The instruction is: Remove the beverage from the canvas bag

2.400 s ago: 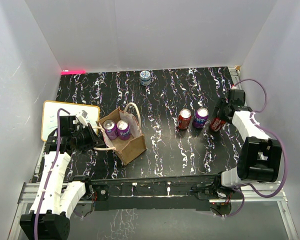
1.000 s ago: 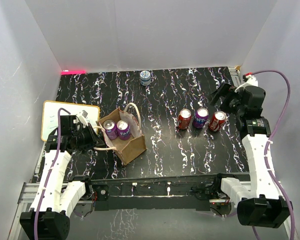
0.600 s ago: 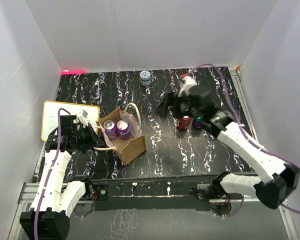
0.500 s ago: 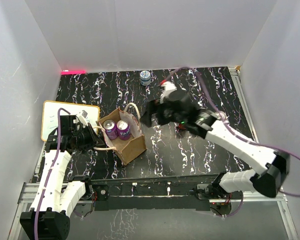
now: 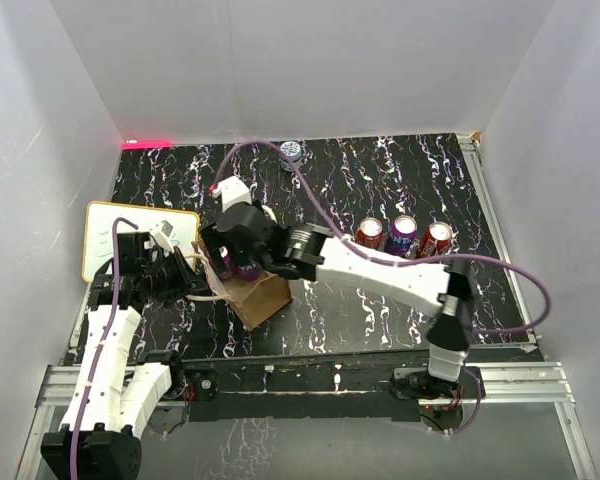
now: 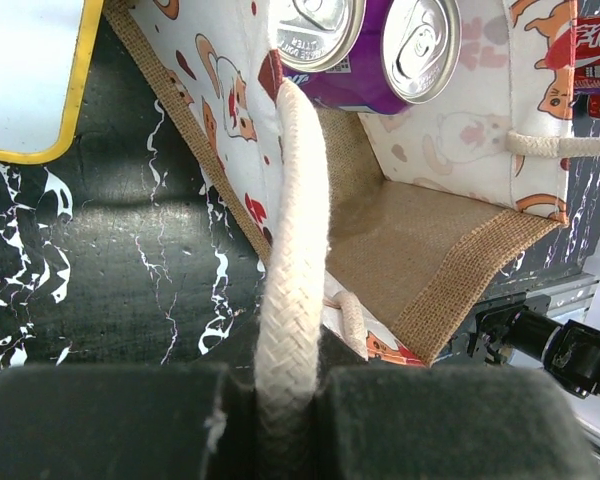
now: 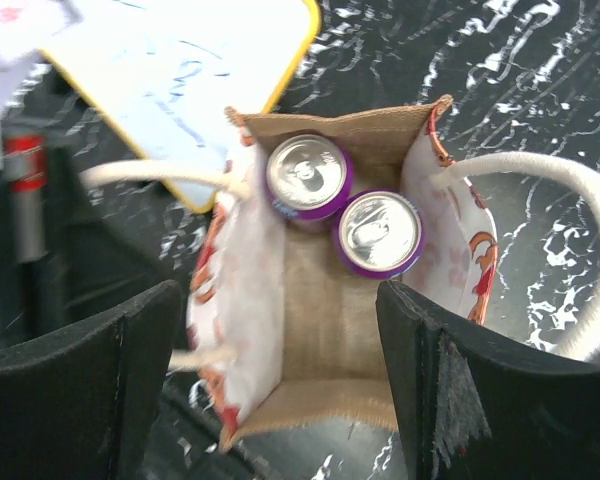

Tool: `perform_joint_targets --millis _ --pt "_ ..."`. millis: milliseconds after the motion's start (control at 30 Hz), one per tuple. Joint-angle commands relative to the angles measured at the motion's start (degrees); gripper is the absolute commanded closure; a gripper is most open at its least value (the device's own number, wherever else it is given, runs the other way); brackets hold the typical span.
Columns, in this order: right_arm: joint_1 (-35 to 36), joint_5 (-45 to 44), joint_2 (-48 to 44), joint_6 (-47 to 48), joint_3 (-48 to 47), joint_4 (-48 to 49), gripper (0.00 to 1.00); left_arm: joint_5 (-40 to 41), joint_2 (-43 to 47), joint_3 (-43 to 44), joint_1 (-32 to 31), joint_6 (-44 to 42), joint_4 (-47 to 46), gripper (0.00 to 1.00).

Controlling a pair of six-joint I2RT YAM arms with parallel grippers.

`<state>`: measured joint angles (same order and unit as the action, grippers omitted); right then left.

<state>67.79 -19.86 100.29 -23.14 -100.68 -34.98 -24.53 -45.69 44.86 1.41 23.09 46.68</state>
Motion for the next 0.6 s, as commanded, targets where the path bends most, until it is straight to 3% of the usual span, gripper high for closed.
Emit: perform_joint_targets --millis 0,233,433,567 --pt "-1.5 -8.3 8.5 1.3 -8.1 -8.0 0.21 -1.2 1.7 -0.2 0.5 -0.4 0.2 1.0" --pt "-7.9 2.9 13.0 3.9 -8.4 -8.2 0.21 -1.3 1.7 -0.3 0.5 -0.4 0.1 1.0" --pt "-9.3 5.9 15.4 6.7 -7.9 -6.8 0.11 -1.0 1.9 -0.3 0.6 -0.2 0.1 1.0" --pt "-9.8 6.0 17.8 7.2 -10.1 -7.2 0.1 -0.9 1.9 -0.3 0.7 -0.2 0.1 1.0"
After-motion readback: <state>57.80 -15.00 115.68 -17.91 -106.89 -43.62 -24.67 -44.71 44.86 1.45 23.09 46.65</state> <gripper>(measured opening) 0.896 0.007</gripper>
